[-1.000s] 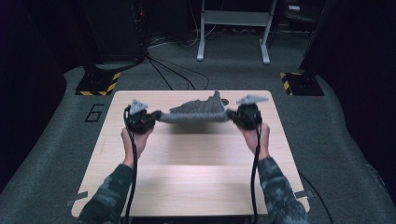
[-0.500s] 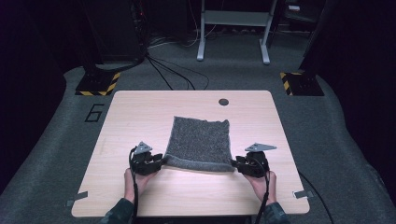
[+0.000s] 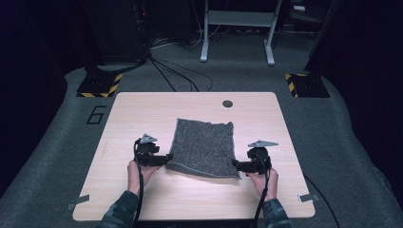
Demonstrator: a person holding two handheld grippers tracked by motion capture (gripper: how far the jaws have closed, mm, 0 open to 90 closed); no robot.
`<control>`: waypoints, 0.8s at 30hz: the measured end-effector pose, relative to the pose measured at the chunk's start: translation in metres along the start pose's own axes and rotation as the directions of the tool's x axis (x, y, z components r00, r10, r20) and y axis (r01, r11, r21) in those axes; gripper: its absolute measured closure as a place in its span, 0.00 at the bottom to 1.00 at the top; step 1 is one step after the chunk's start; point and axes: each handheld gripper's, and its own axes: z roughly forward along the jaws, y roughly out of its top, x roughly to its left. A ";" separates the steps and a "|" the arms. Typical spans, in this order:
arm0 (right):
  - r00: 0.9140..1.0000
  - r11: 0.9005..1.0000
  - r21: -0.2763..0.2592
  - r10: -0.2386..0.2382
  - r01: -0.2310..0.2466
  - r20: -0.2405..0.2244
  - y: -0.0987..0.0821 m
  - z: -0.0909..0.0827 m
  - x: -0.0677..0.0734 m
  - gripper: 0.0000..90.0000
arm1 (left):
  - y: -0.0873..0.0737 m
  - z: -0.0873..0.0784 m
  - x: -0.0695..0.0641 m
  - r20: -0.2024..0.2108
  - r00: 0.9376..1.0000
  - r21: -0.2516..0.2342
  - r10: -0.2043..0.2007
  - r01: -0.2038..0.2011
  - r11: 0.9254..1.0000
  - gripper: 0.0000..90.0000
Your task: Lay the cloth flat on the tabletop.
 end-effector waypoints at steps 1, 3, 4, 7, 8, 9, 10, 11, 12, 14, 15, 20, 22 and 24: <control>1.000 1.000 0.005 -0.008 0.008 0.007 -0.001 0.003 0.002 0.20 | -0.002 0.001 -0.001 -0.001 1.000 0.014 0.023 -0.023 1.000 0.27; 0.999 0.999 0.025 -0.034 0.034 0.024 -0.005 0.009 0.007 0.19 | -0.009 0.003 -0.004 -0.012 0.999 0.032 0.043 -0.042 0.999 0.26; 0.998 0.998 0.032 -0.050 0.049 0.024 -0.007 0.011 0.008 0.19 | -0.013 0.002 -0.005 -0.017 0.998 0.046 0.054 -0.054 0.997 0.26; 0.997 0.996 0.065 -0.067 0.064 0.047 -0.015 0.017 0.011 0.18 | -0.025 -0.001 -0.007 -0.020 0.997 0.075 0.070 -0.069 0.995 0.25; 0.997 0.996 0.072 -0.065 0.061 0.053 -0.017 0.018 0.011 0.18 | -0.028 -0.002 -0.008 -0.020 0.997 0.083 0.073 -0.071 0.994 0.25; 0.996 0.994 0.076 -0.078 0.074 0.051 -0.020 0.019 0.010 0.18 | -0.032 -0.002 -0.009 -0.023 0.997 0.082 0.080 -0.078 0.994 0.24; 0.996 0.994 0.076 -0.078 0.074 0.051 -0.020 0.019 0.010 0.18 | -0.032 -0.002 -0.009 -0.023 0.997 0.082 0.080 -0.078 0.994 0.24; 0.995 0.993 0.087 -0.082 0.077 0.063 -0.026 0.018 0.011 0.18 | -0.039 -0.004 -0.013 -0.028 0.995 0.099 0.099 -0.096 0.990 0.24; 0.995 0.993 0.089 -0.080 0.074 0.065 -0.028 0.017 0.011 0.18 | -0.042 -0.005 -0.016 -0.028 0.995 0.093 0.100 -0.097 0.991 0.23; 0.994 0.992 0.089 -0.089 0.083 0.066 -0.034 0.015 0.010 0.18 | -0.049 -0.007 -0.020 -0.020 0.994 0.099 0.106 -0.103 0.990 0.23; 0.994 0.992 0.095 -0.086 0.079 0.072 -0.036 0.013 0.010 0.18 | -0.051 -0.008 -0.021 -0.013 0.993 0.107 0.118 -0.116 0.988 0.22; 0.989 0.989 0.105 -0.113 0.103 0.095 -0.048 0.002 0.008 0.17 | -0.060 -0.019 -0.025 -0.019 0.989 0.122 0.146 -0.143 0.982 0.20; 0.989 0.991 0.093 -0.109 0.100 0.096 -0.051 -0.002 0.005 0.17 | -0.061 -0.025 -0.025 -0.017 0.991 0.106 0.135 -0.133 0.986 0.19; 0.992 0.993 0.087 -0.087 0.079 0.088 -0.050 -0.007 0.003 0.17 | -0.057 -0.031 -0.023 -0.026 0.990 0.084 0.136 -0.133 0.987 0.19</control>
